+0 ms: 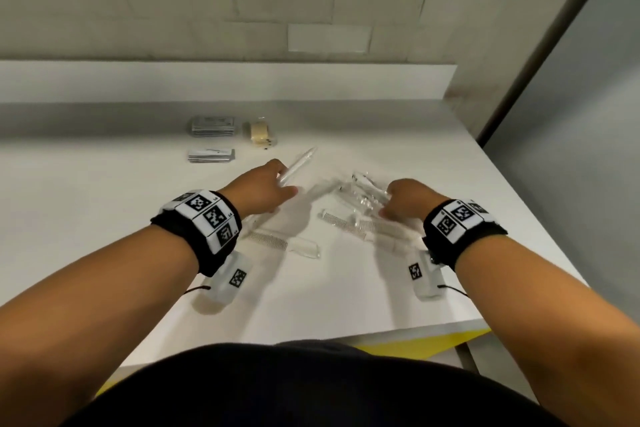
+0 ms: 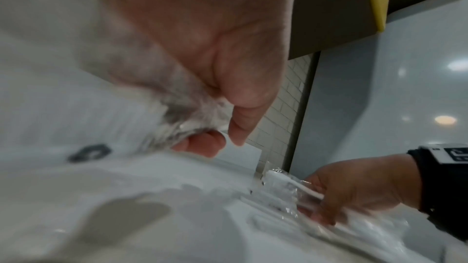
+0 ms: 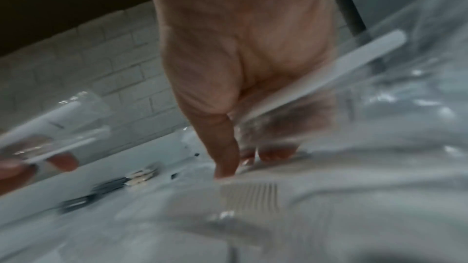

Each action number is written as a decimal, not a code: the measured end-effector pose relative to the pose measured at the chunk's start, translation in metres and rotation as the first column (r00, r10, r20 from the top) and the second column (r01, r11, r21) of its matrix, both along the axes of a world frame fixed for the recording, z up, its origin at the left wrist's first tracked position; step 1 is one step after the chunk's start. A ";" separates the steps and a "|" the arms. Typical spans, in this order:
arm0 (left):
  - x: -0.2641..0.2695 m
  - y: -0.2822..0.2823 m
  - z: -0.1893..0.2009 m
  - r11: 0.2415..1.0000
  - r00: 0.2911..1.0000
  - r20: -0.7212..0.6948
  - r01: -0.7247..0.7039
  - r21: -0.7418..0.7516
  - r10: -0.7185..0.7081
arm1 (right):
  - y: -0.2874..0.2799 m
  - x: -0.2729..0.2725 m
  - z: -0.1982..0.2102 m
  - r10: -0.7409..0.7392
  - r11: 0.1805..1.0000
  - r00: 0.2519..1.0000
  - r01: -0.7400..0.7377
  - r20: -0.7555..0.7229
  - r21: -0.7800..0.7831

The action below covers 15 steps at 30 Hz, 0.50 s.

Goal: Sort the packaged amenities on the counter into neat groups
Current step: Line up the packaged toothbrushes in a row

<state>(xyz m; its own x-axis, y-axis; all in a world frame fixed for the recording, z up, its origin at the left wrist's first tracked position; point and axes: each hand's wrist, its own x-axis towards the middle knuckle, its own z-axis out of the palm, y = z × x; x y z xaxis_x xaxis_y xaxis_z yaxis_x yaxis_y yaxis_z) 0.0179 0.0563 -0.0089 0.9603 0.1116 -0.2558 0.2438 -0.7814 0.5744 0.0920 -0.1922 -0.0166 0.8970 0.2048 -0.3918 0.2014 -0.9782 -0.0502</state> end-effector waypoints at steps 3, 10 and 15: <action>0.015 -0.021 -0.007 0.975 0.994 -0.019 -0.113 -0.189 0.112 | -0.007 0.001 -0.007 0.029 1.000 0.998 -0.029 -0.064 0.003; 0.044 -0.066 -0.029 0.769 0.926 -0.143 -0.371 -0.521 0.350 | -0.023 0.023 -0.014 0.146 0.989 0.975 -0.139 -0.169 0.053; 0.075 -0.070 -0.032 0.774 0.888 -0.122 -0.447 -0.448 0.442 | -0.027 0.066 0.011 0.087 0.963 0.989 -0.053 -0.120 0.265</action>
<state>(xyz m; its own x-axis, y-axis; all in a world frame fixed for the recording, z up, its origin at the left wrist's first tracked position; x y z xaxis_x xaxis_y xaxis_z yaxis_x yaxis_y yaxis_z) 0.0930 -0.0139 -0.0405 0.8298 0.3954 -0.3939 0.5064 -0.2367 0.8291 0.1579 -0.2194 -0.0053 0.8220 0.3756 -0.4281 0.2437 -0.9114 -0.3317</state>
